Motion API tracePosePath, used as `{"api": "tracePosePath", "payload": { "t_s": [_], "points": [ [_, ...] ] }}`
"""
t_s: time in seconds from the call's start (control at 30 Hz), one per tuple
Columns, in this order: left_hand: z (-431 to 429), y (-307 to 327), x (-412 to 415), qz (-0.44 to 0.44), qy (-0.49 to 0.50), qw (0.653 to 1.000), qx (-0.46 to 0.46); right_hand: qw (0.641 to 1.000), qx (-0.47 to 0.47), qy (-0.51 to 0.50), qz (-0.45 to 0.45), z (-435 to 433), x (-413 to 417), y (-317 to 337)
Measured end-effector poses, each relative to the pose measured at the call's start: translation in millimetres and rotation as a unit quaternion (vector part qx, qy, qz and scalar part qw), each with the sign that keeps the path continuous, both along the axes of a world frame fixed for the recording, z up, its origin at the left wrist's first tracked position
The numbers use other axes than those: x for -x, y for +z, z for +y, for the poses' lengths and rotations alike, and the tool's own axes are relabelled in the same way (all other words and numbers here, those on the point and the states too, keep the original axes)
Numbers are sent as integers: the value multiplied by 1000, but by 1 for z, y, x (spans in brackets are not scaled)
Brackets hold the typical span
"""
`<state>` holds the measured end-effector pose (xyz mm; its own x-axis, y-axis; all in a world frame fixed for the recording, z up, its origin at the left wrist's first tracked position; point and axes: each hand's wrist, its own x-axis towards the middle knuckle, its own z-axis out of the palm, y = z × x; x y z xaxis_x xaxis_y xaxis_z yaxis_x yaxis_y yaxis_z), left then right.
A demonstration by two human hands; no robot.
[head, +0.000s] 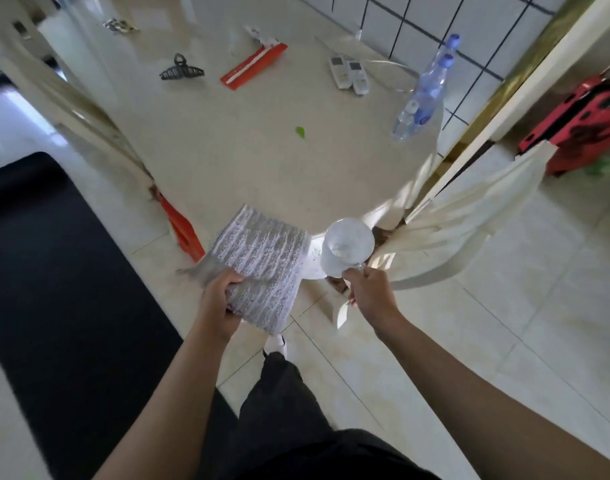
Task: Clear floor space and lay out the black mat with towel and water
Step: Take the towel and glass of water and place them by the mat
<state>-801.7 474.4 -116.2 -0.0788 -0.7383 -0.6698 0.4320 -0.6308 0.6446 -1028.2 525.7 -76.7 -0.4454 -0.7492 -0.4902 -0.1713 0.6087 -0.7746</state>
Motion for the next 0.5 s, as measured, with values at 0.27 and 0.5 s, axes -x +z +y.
{"api": "tracePosePath", "payload": {
  "t_s": [0.27,0.5],
  "points": [
    [155,18,-8,-22,84,996,-17,992,-25,121,3,138,-6,-24],
    [261,12,-48,1,133,989,-65,992,-59,111,-28,243,-51,-41]
  ]
}}
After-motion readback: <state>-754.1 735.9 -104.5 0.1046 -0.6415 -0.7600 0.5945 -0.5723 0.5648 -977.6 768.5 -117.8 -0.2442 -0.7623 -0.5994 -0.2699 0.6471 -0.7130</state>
